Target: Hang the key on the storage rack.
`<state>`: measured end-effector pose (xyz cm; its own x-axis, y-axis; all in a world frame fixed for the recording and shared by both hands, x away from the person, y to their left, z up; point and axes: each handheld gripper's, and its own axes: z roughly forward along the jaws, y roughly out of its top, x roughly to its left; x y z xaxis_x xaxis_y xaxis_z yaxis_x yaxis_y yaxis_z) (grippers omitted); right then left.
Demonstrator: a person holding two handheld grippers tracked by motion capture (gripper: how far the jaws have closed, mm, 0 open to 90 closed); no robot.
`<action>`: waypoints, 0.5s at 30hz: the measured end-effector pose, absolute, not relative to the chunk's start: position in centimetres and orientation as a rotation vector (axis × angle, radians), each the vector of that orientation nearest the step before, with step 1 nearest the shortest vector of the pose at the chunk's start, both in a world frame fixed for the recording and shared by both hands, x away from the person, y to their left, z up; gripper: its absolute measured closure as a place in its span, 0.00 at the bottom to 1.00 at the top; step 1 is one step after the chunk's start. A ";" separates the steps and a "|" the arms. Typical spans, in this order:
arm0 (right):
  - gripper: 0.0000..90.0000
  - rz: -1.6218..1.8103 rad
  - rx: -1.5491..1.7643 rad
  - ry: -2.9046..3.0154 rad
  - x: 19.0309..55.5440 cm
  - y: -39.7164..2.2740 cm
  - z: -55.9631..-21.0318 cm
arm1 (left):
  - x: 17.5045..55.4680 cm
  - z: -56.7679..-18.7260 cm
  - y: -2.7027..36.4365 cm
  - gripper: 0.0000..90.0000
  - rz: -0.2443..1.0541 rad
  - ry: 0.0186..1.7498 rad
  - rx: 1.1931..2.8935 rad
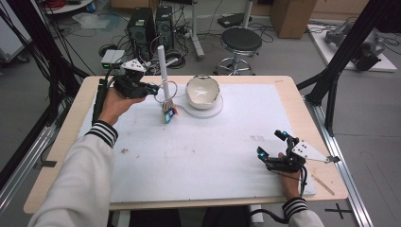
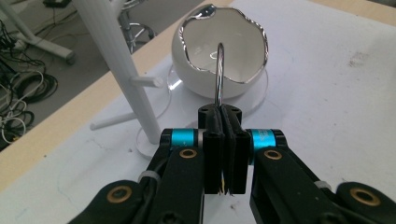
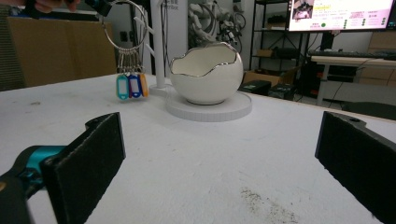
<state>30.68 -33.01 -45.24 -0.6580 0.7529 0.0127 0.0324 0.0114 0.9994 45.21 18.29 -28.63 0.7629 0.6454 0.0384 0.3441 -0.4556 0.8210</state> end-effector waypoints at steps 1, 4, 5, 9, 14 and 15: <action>0.01 1.700 0.806 1.746 30.7 -33.0 -45.2 | 45.4 -28.6 18.3 0.97 0.442 0.742 2.080; 0.01 1.700 0.805 1.745 30.7 -33.0 -45.2 | 45.7 -28.5 18.4 0.97 0.455 0.734 2.066; 0.01 1.700 0.802 1.746 30.7 -33.0 -45.2 | 45.8 -28.5 18.5 0.97 0.456 0.731 2.057; 0.01 1.699 0.805 1.746 30.7 -33.0 -45.2 | 46.3 -28.9 18.7 0.97 0.462 0.750 2.046; 0.01 1.700 0.806 1.746 30.7 -33.0 -45.2 | 47.1 -29.4 19.1 0.97 0.464 0.788 2.031; 0.01 1.700 0.805 1.746 30.7 -33.0 -45.2 | 47.2 -29.5 19.2 0.97 0.468 0.794 2.029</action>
